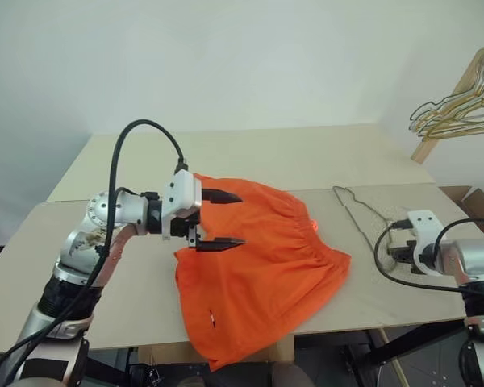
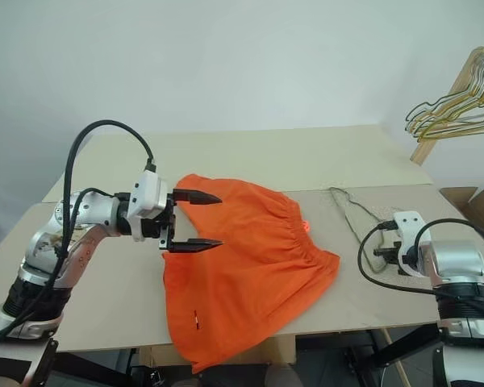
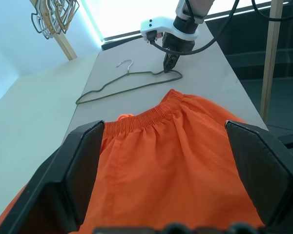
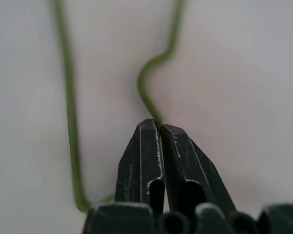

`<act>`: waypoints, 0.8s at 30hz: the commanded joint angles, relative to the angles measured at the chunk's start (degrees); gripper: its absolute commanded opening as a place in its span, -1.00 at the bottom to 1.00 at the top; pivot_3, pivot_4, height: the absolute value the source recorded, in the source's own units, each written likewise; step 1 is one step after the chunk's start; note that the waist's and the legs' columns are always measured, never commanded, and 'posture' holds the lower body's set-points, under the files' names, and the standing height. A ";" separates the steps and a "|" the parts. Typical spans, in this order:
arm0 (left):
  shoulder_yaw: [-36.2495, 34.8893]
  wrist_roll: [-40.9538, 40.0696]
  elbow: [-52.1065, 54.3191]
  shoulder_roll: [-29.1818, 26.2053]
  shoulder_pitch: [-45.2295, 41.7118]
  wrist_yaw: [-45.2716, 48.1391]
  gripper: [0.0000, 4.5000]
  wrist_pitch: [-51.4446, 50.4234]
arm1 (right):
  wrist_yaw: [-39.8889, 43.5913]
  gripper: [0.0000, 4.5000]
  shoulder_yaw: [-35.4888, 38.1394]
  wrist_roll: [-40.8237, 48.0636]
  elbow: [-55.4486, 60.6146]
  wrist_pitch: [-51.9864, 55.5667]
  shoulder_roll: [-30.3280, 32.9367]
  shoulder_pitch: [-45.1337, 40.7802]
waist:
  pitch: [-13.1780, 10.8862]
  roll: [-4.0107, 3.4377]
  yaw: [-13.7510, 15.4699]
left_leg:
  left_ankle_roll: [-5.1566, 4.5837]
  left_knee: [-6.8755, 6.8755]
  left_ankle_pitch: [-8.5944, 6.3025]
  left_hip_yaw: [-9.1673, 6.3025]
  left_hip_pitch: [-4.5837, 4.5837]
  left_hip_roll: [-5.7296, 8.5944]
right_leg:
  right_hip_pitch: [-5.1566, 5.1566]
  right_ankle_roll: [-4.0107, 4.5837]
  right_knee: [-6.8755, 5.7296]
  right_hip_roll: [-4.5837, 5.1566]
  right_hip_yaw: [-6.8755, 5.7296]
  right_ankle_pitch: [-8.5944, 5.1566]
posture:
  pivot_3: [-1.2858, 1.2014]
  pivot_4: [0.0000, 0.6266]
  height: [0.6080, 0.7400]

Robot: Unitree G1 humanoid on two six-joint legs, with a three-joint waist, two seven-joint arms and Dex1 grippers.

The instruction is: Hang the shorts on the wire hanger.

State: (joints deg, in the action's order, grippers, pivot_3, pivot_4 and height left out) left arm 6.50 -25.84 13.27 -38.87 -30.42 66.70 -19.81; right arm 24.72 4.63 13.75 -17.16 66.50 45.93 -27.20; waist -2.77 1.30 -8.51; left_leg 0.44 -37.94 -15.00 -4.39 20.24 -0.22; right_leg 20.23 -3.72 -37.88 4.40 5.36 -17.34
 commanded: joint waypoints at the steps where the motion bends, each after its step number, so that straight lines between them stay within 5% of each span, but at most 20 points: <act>1: -1.40 0.32 1.11 -0.03 -1.11 -1.11 0.89 0.68 | -4.44 -0.99 4.08 -1.04 4.65 2.65 -1.74 -0.33 | 0.00 0.00 -0.02 | 0.00 0.00 0.00 0.00 0.01 0.00 | 0.00 0.00 -0.01 0.01 0.01 0.00 | -0.06 -0.95 1.00; 9: -0.32 3.48 -3.21 4.98 -5.51 -6.39 0.89 1.36 | -22.50 -0.99 10.27 -10.37 25.64 -7.95 -9.41 2.26 | -0.01 -0.10 -0.02 | 0.01 0.00 0.00 0.00 0.08 0.02 | 0.11 -0.02 -0.04 0.03 0.04 0.00 | -0.08 -0.99 1.00; 18: -1.71 7.50 -19.96 11.54 -20.37 -13.41 0.89 1.34 | -20.90 -0.99 -2.18 -32.10 27.92 -65.01 8.76 17.49 | -0.01 -0.10 -0.41 | 0.03 0.00 0.01 0.04 0.21 0.16 | 0.16 -0.19 0.20 0.13 0.02 0.04 | -0.11 -1.00 1.00; 24: -1.00 7.45 -34.12 10.00 -28.76 -2.76 0.95 4.33 | -18.60 -1.00 -1.56 -34.87 22.50 -83.77 14.64 17.94 | -0.01 -0.09 -2.18 | 0.04 0.00 0.02 0.07 0.12 0.15 | 0.08 -0.21 0.25 0.09 0.08 0.07 | -0.12 -1.00 1.00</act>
State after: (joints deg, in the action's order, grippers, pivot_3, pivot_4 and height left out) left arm 6.08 -17.93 -18.48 -27.51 -56.74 59.64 -17.04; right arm 5.53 1.04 -20.76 5.31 -12.36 59.50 -8.04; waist -2.78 1.21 -10.69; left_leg 0.48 -37.93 -14.98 -4.32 20.36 -0.06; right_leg 20.31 -3.92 -37.64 4.48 5.45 -17.27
